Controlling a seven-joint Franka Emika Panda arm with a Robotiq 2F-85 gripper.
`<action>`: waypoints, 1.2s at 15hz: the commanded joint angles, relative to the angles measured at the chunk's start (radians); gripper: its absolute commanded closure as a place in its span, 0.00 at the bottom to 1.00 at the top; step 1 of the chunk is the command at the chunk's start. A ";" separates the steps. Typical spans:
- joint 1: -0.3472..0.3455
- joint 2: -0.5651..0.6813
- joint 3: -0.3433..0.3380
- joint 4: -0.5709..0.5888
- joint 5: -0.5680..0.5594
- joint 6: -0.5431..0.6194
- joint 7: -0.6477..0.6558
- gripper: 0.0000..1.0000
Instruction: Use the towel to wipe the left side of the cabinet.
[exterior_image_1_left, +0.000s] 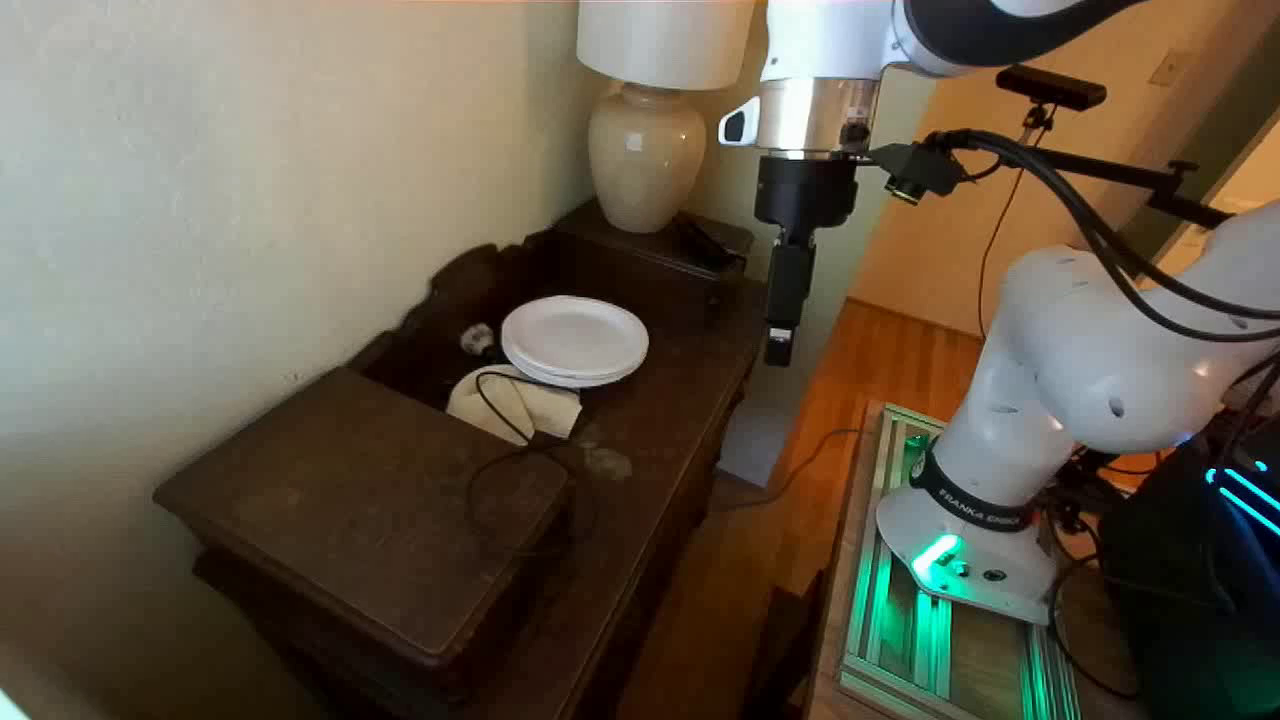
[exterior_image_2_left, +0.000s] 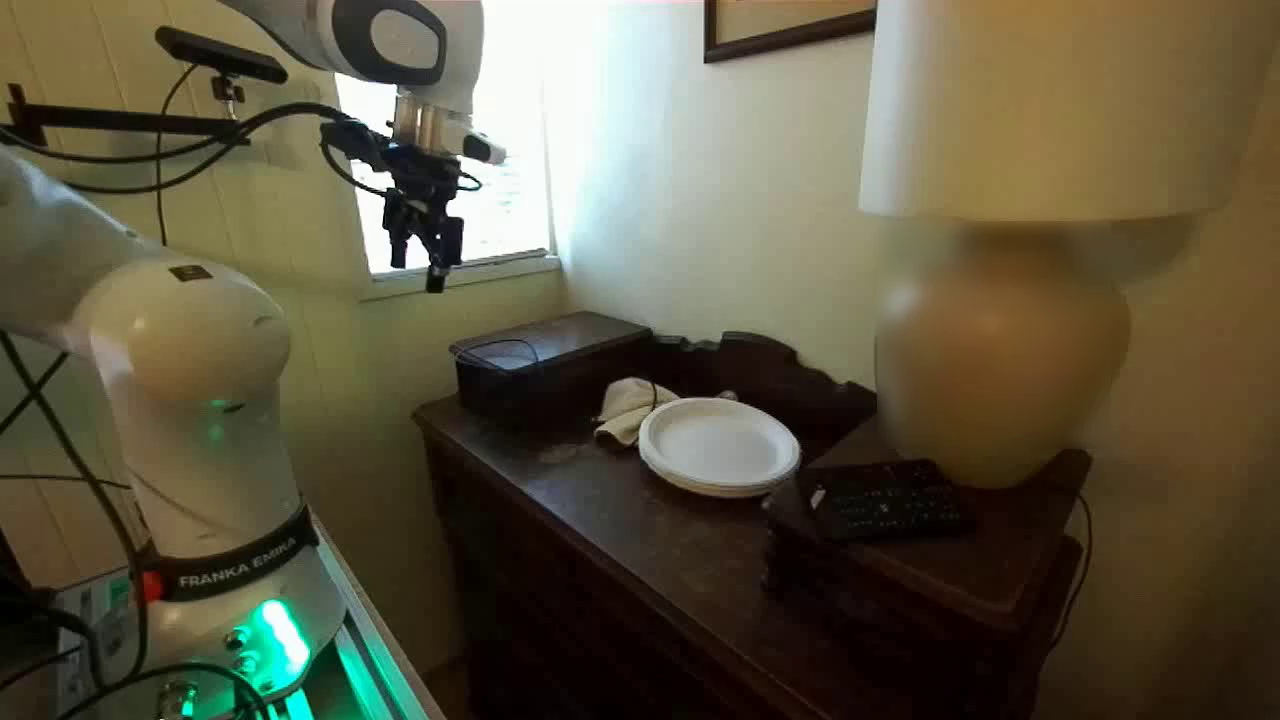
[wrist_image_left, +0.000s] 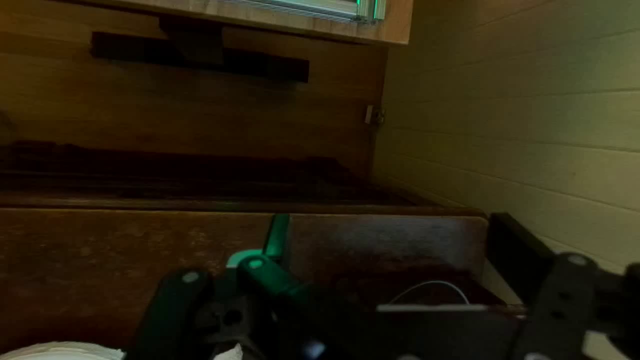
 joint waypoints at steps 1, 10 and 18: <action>-0.022 -0.001 0.017 0.002 0.011 -0.006 -0.012 0.00; -0.077 0.063 0.024 -0.004 -0.010 0.115 0.021 0.00; -0.155 0.465 0.019 0.074 -0.047 0.539 0.031 0.00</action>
